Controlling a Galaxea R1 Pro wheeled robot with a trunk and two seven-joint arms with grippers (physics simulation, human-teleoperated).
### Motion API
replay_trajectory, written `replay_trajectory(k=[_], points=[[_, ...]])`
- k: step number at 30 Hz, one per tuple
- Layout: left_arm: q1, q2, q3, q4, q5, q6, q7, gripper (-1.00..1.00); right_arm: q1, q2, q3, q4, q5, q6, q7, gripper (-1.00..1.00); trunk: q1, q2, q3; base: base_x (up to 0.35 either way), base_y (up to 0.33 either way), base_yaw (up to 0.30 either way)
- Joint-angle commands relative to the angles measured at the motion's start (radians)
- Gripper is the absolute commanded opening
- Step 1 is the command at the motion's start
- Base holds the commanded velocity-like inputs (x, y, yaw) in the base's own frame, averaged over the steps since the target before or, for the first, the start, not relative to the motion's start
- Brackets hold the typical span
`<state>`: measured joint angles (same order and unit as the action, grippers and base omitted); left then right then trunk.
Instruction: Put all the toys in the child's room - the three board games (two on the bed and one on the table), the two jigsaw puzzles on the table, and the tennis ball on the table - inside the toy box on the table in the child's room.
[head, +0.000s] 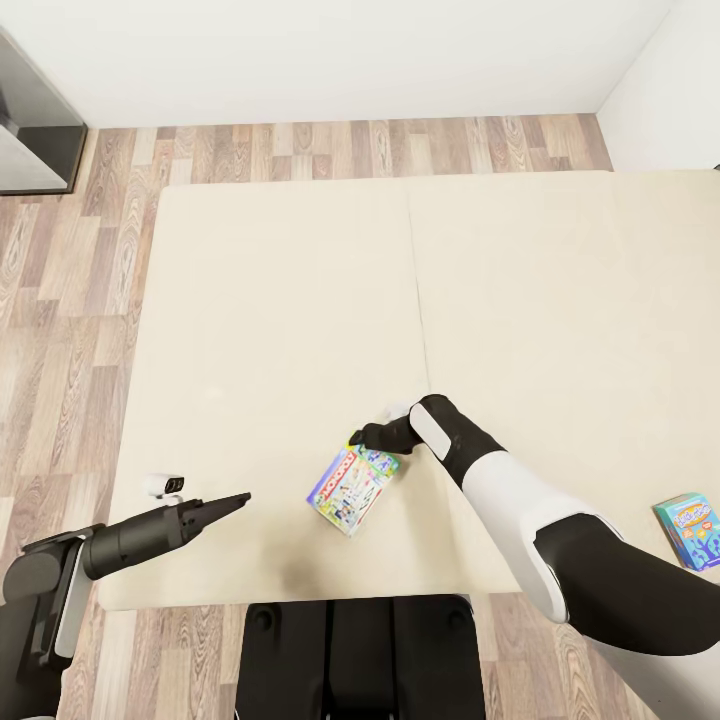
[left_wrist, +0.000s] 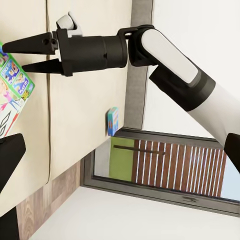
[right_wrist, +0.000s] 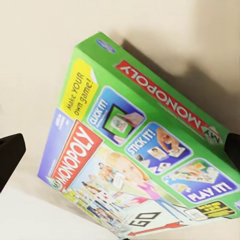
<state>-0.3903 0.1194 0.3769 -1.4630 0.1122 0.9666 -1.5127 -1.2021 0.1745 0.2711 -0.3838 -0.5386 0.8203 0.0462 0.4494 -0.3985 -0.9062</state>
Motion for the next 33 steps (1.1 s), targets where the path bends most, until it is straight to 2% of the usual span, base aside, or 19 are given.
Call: replay_trajectory(k=[1, 12, 24, 29, 33], points=[[0.0, 0.0, 0.0, 0.0, 0.0, 0.011, -0.003, 1.0, -0.001, 0.0, 0.002, 0.0, 0.007, 0.003, 0.007, 1.0, 0.001, -0.002, -0.001, 0.0, 0.0, 0.0], [0.0, 0.0, -0.001, 0.0, 0.001, 0.011, -0.003, 1.0, 0.001, 0.0, 0.001, 0.0, 0.006, 0.018, 0.026, 1.0, 0.001, -0.002, -0.001, 0.0, 0.0, 0.0], [0.0, 0.0, 0.002, 0.0, -0.001, 0.011, -0.007, 1.0, 0.005, 0.0, 0.004, -0.013, 0.02, 0.013, 0.198, 1.0, 0.001, -0.002, -0.001, 0.0, 0.0, 0.0], [0.0, 0.001, 0.003, 0.0, -0.001, 0.011, -0.007, 1.0, 0.004, 0.0, 0.004, -0.097, 0.021, 0.023, 0.218, 1.0, 0.001, -0.002, -0.001, 0.0, 0.0, 0.0], [0.0, 0.002, 0.003, 0.0, -0.001, 0.011, -0.008, 1.0, 0.013, 0.0, 0.003, -0.205, 0.022, 0.068, 0.222, 1.0, 0.001, -0.002, -0.001, 0.0, 0.0, 0.0]])
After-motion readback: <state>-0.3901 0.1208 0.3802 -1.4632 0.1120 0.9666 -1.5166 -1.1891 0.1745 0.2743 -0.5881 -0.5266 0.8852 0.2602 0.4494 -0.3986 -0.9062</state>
